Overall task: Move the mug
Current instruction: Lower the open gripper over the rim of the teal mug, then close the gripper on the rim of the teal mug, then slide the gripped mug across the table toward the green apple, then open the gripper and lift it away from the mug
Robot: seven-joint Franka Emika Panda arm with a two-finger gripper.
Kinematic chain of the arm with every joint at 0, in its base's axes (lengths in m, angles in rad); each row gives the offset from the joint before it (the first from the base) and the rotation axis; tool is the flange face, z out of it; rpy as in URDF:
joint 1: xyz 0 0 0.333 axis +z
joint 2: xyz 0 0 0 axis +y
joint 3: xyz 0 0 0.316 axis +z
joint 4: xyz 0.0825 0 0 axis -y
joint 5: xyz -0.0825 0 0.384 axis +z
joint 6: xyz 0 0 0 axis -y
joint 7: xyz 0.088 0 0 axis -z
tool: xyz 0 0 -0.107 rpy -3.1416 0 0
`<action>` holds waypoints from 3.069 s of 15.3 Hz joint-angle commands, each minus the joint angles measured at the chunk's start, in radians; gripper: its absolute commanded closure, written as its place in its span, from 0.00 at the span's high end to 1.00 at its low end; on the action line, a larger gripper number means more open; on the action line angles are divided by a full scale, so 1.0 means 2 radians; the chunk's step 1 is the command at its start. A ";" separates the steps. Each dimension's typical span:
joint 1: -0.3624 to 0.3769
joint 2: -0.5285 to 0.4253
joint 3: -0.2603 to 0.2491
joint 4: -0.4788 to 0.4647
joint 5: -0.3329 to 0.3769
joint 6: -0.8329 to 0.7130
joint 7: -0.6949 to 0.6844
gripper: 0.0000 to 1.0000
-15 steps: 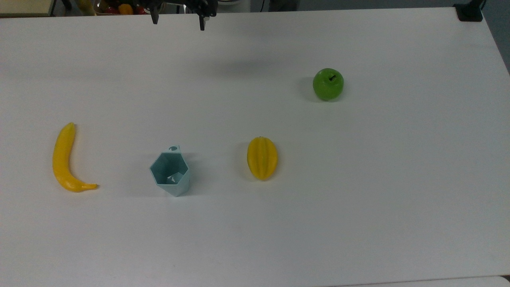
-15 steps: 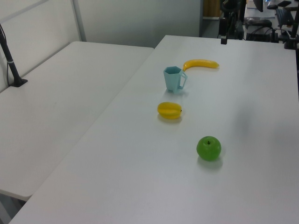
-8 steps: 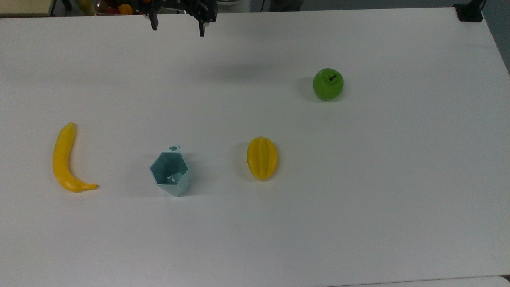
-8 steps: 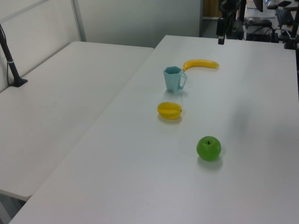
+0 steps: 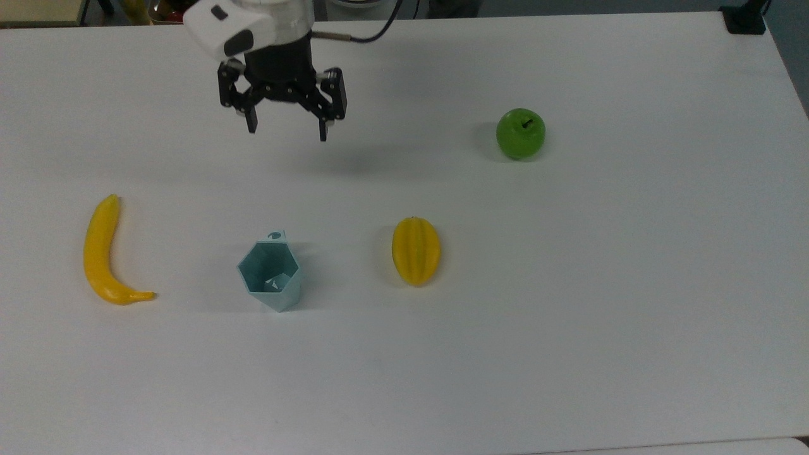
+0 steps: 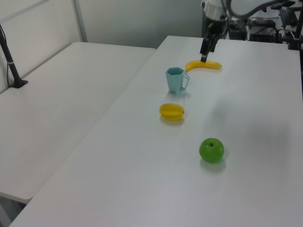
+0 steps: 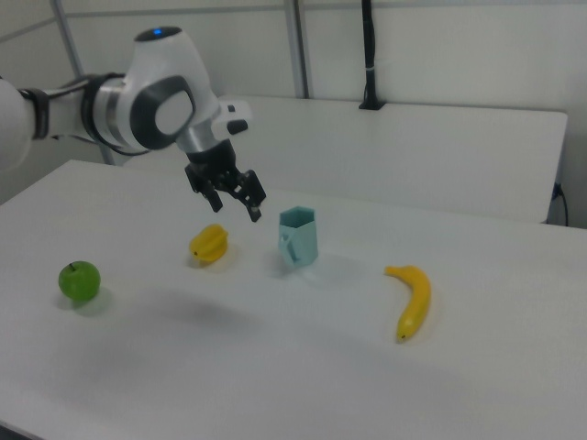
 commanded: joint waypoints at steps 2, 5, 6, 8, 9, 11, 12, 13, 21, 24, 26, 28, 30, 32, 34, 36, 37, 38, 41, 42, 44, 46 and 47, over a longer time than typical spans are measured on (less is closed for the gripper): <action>0.000 0.061 -0.003 -0.001 0.001 0.108 -0.004 0.97; -0.005 0.095 -0.004 -0.001 -0.014 0.154 -0.004 0.96; -0.005 0.105 -0.004 0.000 -0.020 0.173 -0.003 0.95; -0.005 0.122 -0.004 0.001 -0.023 0.203 -0.003 0.86; -0.005 0.125 -0.004 0.002 -0.023 0.209 -0.003 0.83; -0.008 0.132 -0.004 0.003 -0.031 0.218 -0.003 0.75; -0.010 0.135 -0.004 0.003 -0.033 0.226 -0.002 0.72; -0.010 0.137 -0.004 0.003 -0.033 0.230 -0.001 0.68; -0.015 0.140 -0.004 0.001 -0.033 0.238 0.000 0.09; -0.014 0.108 -0.003 -0.028 -0.034 0.234 0.002 0.07; -0.013 0.045 -0.002 -0.095 -0.039 0.231 0.012 0.07; -0.009 -0.029 0.000 -0.175 -0.041 0.227 0.015 0.07; -0.003 -0.080 0.003 -0.228 -0.041 0.201 0.019 0.07; 0.010 -0.104 0.003 -0.264 -0.041 0.198 0.033 0.07; 0.013 -0.129 0.005 -0.299 -0.041 0.198 0.056 0.07; 0.028 -0.134 0.005 -0.318 -0.041 0.199 0.065 0.08; 0.034 -0.132 0.005 -0.320 -0.041 0.199 0.071 0.09; 0.034 -0.130 0.006 -0.320 -0.041 0.200 0.074 0.12; 0.034 -0.130 0.006 -0.319 -0.041 0.197 0.076 0.33; 0.034 -0.130 0.005 -0.320 -0.041 0.191 0.075 0.43; 0.035 -0.130 0.005 -0.317 -0.043 0.168 0.071 0.56; 0.042 -0.130 0.005 -0.317 -0.051 0.143 0.071 0.70; 0.044 -0.132 0.005 -0.314 -0.061 0.122 0.071 0.79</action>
